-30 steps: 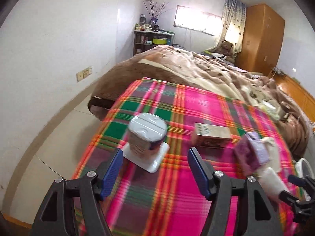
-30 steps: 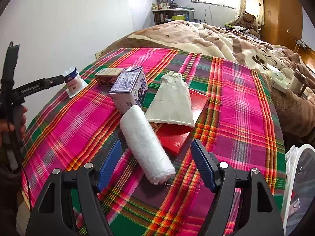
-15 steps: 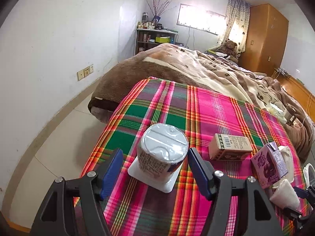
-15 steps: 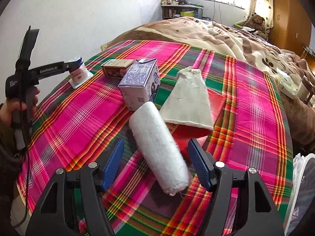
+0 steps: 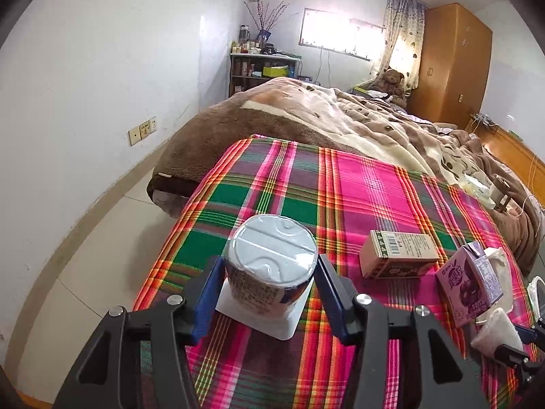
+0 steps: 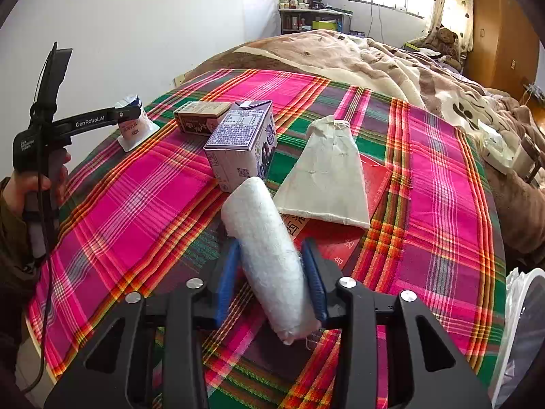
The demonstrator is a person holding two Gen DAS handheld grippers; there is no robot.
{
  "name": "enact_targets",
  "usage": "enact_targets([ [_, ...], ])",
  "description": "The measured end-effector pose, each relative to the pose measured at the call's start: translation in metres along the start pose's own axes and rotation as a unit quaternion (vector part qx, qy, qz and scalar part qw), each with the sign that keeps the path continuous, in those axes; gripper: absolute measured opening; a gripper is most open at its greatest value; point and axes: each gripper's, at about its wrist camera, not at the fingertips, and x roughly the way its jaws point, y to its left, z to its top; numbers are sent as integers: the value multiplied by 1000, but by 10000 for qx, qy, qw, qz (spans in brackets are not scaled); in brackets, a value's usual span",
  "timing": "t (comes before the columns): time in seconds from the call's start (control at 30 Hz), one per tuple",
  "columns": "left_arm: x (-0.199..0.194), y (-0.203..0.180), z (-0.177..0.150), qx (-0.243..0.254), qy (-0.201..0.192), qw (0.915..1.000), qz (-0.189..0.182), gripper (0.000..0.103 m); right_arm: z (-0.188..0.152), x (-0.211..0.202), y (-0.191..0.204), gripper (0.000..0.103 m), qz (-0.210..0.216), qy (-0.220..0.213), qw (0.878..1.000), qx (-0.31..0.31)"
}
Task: Collect trash
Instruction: 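Grasp the white yogurt cup with the left tool while the right tool grasps the white foam roll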
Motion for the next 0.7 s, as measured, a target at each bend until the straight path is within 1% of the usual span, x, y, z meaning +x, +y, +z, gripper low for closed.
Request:
enact_targets([
  [0.17, -8, -4, 1, 70, -116, 9999, 20, 54, 0, -2, 0, 25, 36, -42, 10000, 18],
  [0.27, -17, -8, -2, 127, -169, 9998, 13, 54, 0, -3, -1, 22, 52, -69, 10000, 44],
  [0.57, -49, -27, -7, 352, -272, 9990, -99, 55, -2, -17, 1, 20, 82, -205, 9997, 102],
  [0.7, -66, -41, -14, 477, -232, 9983, -244, 55, -4, -31, -1, 20, 71, -353, 9992, 196],
])
